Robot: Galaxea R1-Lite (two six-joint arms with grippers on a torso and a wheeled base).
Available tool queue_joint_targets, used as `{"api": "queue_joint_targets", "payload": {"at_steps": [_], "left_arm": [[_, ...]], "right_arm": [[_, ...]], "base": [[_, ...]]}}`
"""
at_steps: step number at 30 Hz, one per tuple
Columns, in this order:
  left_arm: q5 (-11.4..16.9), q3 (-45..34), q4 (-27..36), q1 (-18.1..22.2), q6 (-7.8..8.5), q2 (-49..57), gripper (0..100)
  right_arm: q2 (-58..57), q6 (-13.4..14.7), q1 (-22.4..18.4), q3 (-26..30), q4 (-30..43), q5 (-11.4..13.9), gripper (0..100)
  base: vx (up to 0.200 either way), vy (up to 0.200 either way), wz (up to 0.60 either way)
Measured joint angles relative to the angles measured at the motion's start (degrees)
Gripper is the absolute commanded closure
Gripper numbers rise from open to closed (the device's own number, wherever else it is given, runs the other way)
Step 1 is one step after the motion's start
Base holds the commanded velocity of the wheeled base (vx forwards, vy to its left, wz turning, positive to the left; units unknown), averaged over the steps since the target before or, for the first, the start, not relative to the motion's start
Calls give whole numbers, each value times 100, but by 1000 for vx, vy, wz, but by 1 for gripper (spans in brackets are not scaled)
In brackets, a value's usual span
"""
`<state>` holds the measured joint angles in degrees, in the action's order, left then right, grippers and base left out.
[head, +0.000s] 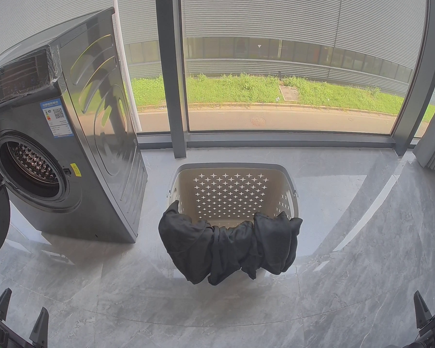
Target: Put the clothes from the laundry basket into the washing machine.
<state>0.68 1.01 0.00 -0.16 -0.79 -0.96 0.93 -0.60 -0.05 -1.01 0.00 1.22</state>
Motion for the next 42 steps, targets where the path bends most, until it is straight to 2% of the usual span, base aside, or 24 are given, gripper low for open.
{"api": "queue_joint_targets", "payload": {"at_steps": [4,16,22,28,42], "left_arm": [[0,0,2,0,0,0,0],[2,0,0,0,-10,0,0],[2,0,0,0,-11,0,0],[10,0,7,0,-40,0,0],[2,0,7,-2,9,0,0]], "right_arm": [[0,2,-5,0,0,0,0],[0,0,-5,0,0,-2,0],[0,0,0,0,0,-2,0],[0,0,-5,0,0,-2,0],[0,5,-9,0,0,0,0]], "base": [[0,0,0],[200,0,0],[0,0,0],[0,200,0],[0,0,0]]}}
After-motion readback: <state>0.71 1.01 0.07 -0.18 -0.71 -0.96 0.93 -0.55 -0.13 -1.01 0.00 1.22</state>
